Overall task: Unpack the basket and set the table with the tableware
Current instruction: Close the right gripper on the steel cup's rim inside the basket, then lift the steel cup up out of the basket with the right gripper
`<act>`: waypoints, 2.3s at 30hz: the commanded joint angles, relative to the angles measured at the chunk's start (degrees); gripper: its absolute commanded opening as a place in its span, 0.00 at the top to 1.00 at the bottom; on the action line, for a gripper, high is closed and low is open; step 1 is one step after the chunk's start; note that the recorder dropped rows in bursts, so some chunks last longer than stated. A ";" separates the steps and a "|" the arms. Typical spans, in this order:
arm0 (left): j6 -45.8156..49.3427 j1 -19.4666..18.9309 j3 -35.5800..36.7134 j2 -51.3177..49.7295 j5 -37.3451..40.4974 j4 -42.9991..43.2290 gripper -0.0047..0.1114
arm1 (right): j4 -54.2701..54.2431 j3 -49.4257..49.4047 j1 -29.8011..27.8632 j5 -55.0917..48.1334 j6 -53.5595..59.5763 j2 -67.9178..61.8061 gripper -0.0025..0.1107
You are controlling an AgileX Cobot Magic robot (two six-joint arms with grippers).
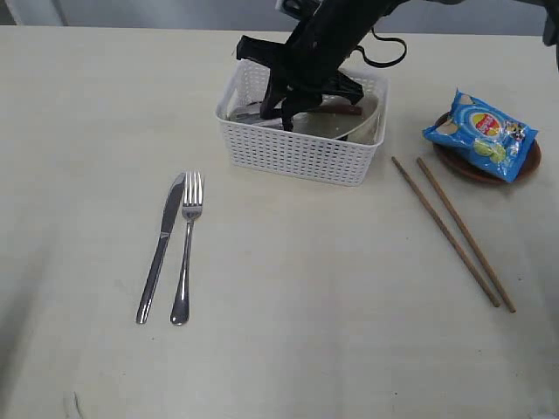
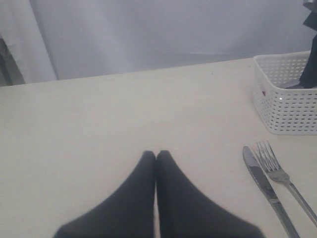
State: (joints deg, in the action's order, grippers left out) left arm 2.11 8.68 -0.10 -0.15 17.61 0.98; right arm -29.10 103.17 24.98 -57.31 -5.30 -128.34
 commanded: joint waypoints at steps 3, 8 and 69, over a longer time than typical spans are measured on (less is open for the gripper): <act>-0.20 -0.08 0.10 0.15 -0.45 0.16 0.96 | 0.73 0.04 -0.08 0.69 2.32 0.77 0.98; -0.20 -0.08 0.10 0.15 -0.45 0.16 0.96 | 3.46 0.04 -0.08 1.29 2.71 3.70 0.98; -0.20 -0.08 0.10 0.15 -0.45 -0.22 0.96 | -4.75 0.04 -0.21 2.29 37.73 5.15 0.98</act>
State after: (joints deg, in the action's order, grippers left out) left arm 2.11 8.68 -0.10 -0.15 17.61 0.98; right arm -33.04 103.07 25.20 -56.10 29.35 -124.83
